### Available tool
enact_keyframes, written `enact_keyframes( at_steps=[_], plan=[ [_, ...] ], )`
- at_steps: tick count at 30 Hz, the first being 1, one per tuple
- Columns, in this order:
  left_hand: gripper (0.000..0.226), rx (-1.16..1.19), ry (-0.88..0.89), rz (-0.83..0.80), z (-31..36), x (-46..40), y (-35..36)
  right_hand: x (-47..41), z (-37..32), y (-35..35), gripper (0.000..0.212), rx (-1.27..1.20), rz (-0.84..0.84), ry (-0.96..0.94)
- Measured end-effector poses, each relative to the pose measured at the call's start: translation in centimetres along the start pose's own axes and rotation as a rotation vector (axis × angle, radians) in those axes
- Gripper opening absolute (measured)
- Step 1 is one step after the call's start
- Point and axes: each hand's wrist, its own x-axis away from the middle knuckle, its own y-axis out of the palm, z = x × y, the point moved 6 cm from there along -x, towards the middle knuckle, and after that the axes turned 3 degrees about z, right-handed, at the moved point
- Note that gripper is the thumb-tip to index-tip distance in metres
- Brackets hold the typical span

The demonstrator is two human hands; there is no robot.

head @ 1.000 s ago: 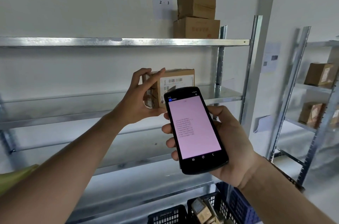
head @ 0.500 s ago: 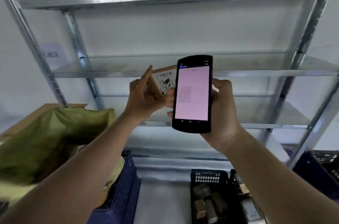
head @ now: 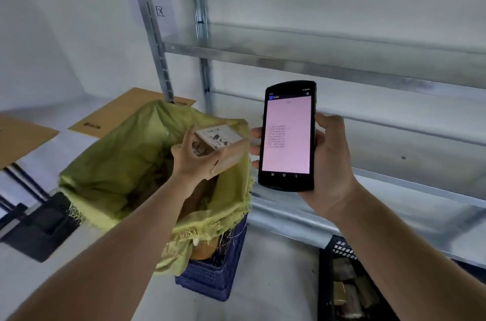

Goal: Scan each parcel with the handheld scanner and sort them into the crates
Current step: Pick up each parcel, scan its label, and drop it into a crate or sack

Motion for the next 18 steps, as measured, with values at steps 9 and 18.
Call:
enact_keyframes(
  at_steps=[9, 18],
  plan=[
    [0.115, 0.155, -0.447, 0.160, -7.6, -10.3, -5.3, -10.5, 6.4, 7.1, 0.069, 0.021, -0.011, 0.121],
    [0.070, 0.075, -0.447, -0.007, -7.6, -13.9, -3.9, -14.2, 8.3, 7.4, 0.066, 0.056, 0.038, 0.138]
  ],
)
